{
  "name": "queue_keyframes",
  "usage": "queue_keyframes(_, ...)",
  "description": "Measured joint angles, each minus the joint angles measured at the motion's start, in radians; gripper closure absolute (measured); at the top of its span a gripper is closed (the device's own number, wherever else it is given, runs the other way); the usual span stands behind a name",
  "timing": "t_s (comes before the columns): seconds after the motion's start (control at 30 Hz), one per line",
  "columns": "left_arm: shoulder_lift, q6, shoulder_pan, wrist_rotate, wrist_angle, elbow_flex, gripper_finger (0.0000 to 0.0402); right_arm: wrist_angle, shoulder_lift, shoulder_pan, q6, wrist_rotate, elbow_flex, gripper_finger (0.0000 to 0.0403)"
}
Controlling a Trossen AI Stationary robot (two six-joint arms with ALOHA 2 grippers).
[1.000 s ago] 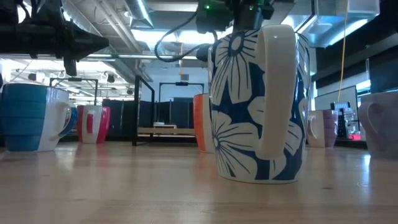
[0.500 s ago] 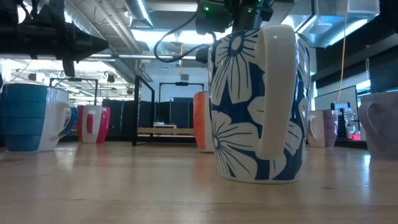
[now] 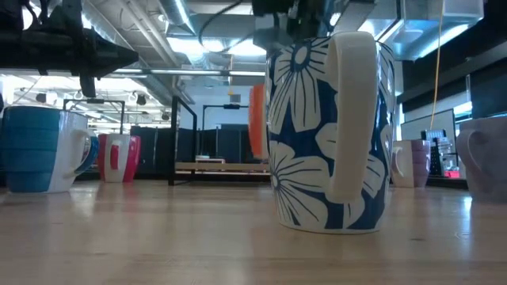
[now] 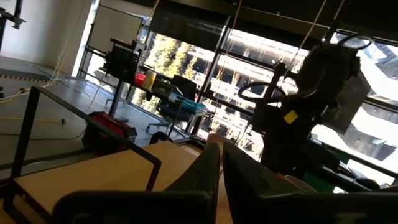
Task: Place coffee mugs
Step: Put the orange mug on the shelf
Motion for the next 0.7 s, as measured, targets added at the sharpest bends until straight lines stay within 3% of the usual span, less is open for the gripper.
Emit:
queue_keyframes(0.37,0.000,-0.051,0.000,0.028,0.000,0.000,0.0386,-0.261,-0.001,-0.145,-0.184,0.106,0.311,0.0401)
queue_keyframes(0.7,0.000,-0.051,0.000,0.028,0.000,0.000,0.0386,-0.319,-0.001,-0.383,-0.361,0.122,0.386,0.0401)
